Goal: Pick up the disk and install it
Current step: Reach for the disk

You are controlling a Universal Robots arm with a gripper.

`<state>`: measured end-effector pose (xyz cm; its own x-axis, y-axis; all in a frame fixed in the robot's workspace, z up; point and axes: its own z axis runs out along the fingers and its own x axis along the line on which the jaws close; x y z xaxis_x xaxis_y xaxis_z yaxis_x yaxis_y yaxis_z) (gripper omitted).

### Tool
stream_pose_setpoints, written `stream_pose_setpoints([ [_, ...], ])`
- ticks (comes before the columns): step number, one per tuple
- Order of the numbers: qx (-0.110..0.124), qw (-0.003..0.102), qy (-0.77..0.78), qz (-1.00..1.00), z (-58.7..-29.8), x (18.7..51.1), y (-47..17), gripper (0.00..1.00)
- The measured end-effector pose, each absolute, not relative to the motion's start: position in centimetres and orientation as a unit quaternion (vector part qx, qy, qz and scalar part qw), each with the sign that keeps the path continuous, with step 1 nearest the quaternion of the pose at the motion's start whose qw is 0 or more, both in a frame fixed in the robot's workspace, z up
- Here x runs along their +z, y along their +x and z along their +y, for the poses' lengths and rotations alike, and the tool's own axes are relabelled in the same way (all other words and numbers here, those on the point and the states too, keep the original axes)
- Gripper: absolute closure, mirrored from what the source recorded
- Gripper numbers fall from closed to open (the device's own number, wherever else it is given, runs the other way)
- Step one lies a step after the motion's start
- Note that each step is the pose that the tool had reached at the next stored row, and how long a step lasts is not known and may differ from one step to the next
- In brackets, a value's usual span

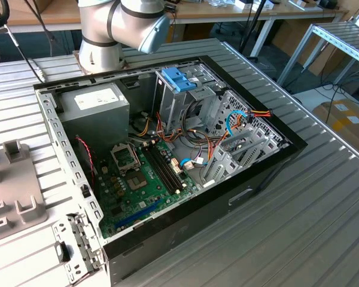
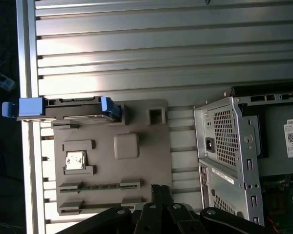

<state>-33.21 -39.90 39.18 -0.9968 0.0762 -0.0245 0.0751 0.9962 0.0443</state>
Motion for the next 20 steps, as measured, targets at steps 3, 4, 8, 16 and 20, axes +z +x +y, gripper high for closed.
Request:
stream_pose_setpoints([
  [3,0.022,0.013,0.038,0.999,-39.9,39.2,-33.5,0.89],
  [4,0.022,0.013,0.038,0.999,-39.9,39.2,-33.5,0.89],
  [8,0.022,0.013,0.038,0.999,-39.9,39.2,-33.9,0.89],
  [16,0.022,0.013,0.038,0.999,-39.9,39.2,-34.5,0.89],
  [20,0.022,0.013,0.038,0.999,-39.9,39.1,-34.7,0.89],
])
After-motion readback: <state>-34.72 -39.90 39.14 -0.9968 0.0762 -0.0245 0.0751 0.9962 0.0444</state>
